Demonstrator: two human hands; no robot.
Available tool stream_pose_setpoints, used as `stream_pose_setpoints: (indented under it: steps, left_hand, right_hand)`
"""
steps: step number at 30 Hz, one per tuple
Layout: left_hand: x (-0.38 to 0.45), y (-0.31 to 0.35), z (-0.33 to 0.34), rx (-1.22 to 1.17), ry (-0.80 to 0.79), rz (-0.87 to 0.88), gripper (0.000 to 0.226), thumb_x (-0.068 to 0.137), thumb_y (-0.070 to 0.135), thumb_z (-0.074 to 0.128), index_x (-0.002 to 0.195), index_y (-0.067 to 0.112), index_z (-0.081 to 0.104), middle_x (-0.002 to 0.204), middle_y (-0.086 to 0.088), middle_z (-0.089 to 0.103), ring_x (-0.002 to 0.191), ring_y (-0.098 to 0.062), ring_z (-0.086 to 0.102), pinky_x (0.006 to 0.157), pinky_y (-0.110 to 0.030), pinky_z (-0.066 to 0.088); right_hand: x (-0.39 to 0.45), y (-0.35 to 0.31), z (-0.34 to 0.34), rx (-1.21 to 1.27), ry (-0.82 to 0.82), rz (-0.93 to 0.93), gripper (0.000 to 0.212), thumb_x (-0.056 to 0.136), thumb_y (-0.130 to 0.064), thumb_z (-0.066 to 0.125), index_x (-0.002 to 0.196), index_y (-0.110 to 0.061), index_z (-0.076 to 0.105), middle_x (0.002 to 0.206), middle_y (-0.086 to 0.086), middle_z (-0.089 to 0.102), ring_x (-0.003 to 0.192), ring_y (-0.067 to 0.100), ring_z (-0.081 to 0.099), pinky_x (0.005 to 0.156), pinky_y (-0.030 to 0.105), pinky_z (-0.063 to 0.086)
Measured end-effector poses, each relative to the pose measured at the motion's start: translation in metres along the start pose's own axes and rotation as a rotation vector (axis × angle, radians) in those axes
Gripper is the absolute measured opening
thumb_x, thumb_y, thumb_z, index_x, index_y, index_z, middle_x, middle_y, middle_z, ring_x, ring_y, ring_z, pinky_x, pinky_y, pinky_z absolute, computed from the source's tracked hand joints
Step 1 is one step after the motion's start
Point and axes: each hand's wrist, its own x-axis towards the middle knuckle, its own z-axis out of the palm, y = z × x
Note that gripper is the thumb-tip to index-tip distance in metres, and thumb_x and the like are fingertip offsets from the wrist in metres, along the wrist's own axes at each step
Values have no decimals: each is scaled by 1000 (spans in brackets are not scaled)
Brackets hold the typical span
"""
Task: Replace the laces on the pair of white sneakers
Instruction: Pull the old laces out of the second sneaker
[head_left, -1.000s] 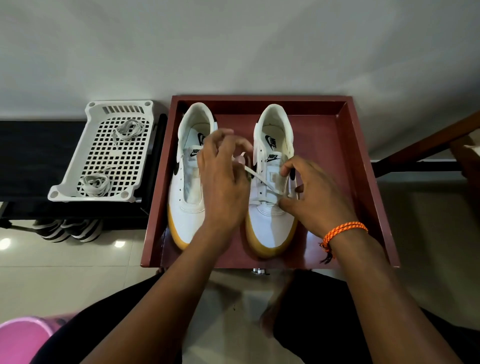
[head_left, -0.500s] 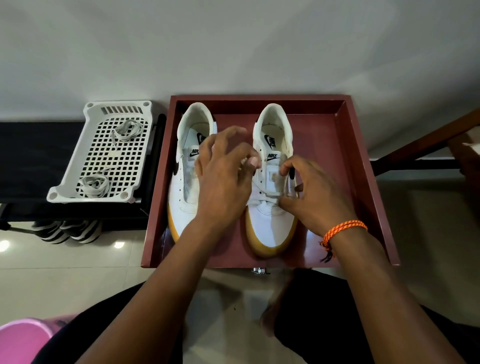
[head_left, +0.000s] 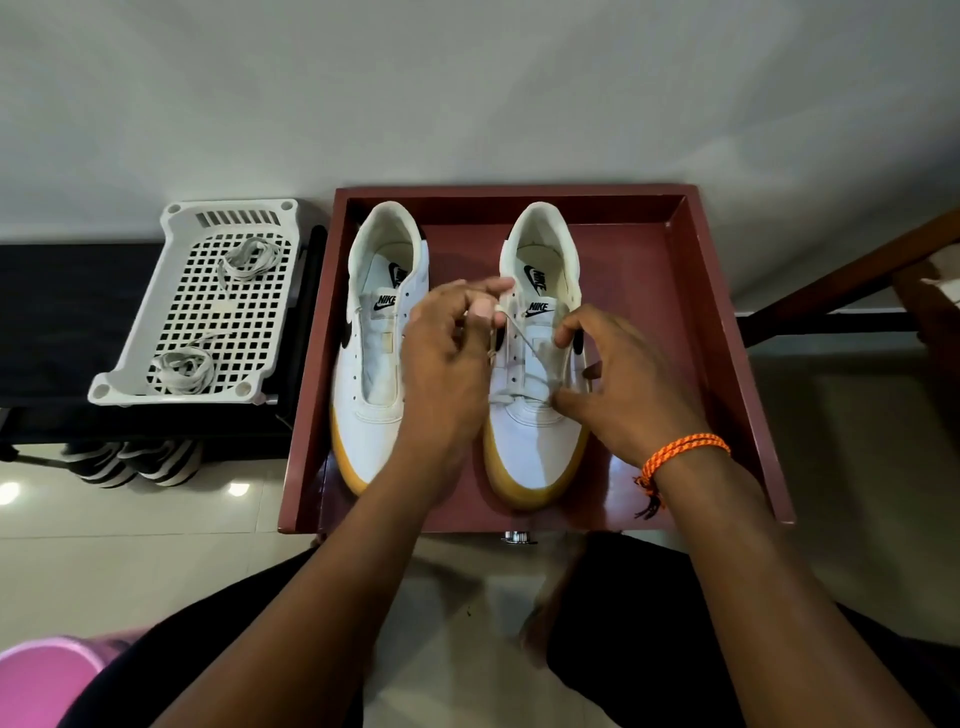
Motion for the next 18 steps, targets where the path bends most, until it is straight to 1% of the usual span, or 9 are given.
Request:
stream_pose_setpoints:
  steps: [1,3,6,8,10,11,14,16,18]
  left_hand:
    - [-1,8,1,-167,21,-82,30,116,23,43,100,4,58,112,-5,79,111,-25,74,98,-48,60]
    - [5,23,-1,-404,96,-224,26,118,22,38,104,6,53,82,-3,77,81,-20,74,80,-38,63]
    - [20,19,-15,-362,170,-324,28,117,19,38,93,16,53,64,9,53,56,-8,50,60,-28,50]
    - [22,5,-18,-61,116,-268,25,114,16,42,97,20,59,75,10,59,65,-9,55,67,-32,53]
    - [17,-6,-16,210,-14,-170,29,107,5,46,117,25,66,106,9,72,96,-11,69,88,-41,60]
    - [15,-10,-13,315,-77,-92,37,103,3,47,127,24,66,123,6,70,114,-12,66,100,-42,56]
    - [12,-8,-6,407,-130,29,47,100,7,48,144,20,62,153,-5,53,146,-16,44,118,-43,43]
    - [11,-8,-6,387,-105,26,44,103,6,50,142,19,63,157,-7,46,148,-5,40,119,-37,42]
    - [11,-7,-9,375,-76,17,38,104,2,53,135,16,67,152,-6,48,127,24,41,105,-9,41]
  right_hand:
    - [-1,0,0,3,-2,-2,50,76,-21,86,107,-39,51,122,-18,55,92,20,65,76,49,61]
    - [-1,0,-1,9,-9,-4,50,76,-20,86,106,-39,52,124,-19,55,93,20,65,77,49,61]
    - [-2,0,-1,13,-20,-8,39,77,-19,85,99,-38,59,126,-21,52,96,20,65,77,47,61]
    - [-2,0,1,-5,-36,-9,23,80,-21,82,90,-37,68,136,-18,48,107,21,65,83,47,60]
    - [-3,-2,5,-33,-69,12,8,87,-29,78,87,-35,73,154,-13,37,130,25,54,94,48,56]
    - [-4,-4,6,-49,-92,18,4,89,-36,78,88,-34,74,162,-12,29,140,26,45,100,48,52]
    - [-8,-9,6,-126,-128,-19,22,81,-48,84,90,-32,71,169,-13,14,148,22,24,111,50,40]
    - [-9,-15,4,-103,-92,-23,19,79,-40,87,83,-33,70,168,-9,22,148,19,21,114,51,36]
    - [-5,-18,0,-38,-9,-32,16,81,-35,85,77,-34,69,161,-12,35,145,18,27,113,49,33]
